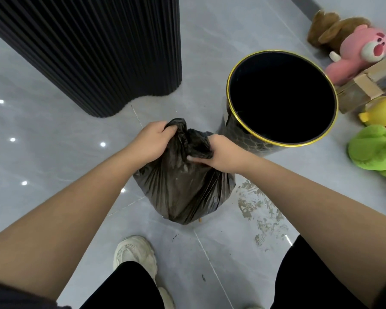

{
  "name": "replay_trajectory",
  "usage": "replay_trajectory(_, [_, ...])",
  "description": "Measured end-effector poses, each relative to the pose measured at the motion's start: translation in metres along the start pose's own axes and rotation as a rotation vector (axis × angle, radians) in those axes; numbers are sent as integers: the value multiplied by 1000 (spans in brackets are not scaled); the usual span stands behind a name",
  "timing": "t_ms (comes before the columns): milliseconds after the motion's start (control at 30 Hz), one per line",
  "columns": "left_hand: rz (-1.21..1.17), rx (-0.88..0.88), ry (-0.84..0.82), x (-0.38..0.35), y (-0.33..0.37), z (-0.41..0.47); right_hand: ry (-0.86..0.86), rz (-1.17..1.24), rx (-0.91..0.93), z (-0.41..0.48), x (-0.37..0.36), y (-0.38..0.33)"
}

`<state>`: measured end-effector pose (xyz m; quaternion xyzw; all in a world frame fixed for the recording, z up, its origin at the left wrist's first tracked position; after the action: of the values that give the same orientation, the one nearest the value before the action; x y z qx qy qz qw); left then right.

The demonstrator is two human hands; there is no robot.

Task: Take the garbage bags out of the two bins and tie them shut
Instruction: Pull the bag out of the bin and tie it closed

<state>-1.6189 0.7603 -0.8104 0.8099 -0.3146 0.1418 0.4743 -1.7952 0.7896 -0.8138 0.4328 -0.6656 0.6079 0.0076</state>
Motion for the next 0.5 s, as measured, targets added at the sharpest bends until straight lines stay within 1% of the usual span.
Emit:
replay_trajectory(33, [37, -27, -2, 4, 0, 0, 38, -51, -21, 2, -2, 6])
replay_trajectory(67, [80, -51, 14, 8, -1, 0, 80, -47, -29, 3, -4, 8])
replay_trajectory(167, [89, -88, 76, 18, -5, 0, 221, 63, -21, 4, -3, 3])
replay_trajectory(267, [89, -173, 57, 19, -3, -5, 330, 165, -14, 1, 3, -5])
replay_trajectory(333, [164, -223, -2, 23, -2, -10, 374, 255, 0, 2, 5, -3])
replay_trajectory(367, [245, -237, -66, 27, -2, -13, 389, 249, -7, 3, 4, -1])
replay_trajectory(433, [499, -232, -210, 32, -2, -20, 390, 200, -35, 0, 3, 0])
replay_trajectory(467, [627, -226, -247, 31, -3, -23, 398, 194, -48, -1, 3, 0])
replay_trajectory(500, [724, -229, -240, 30, -3, -24, 408, 200, -60, -2, 3, 1])
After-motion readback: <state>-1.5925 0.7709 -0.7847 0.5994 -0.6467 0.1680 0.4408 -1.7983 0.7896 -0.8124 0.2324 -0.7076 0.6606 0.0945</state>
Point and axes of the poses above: each hand's wrist, its own z-axis towards the middle knuckle, its own x-axis out of the back of the hand, y = z × x, the point moved 1 cm from there along z, towards the middle knuckle, and after that the axes turned 8 degrees about x, right-handed, at the moved point
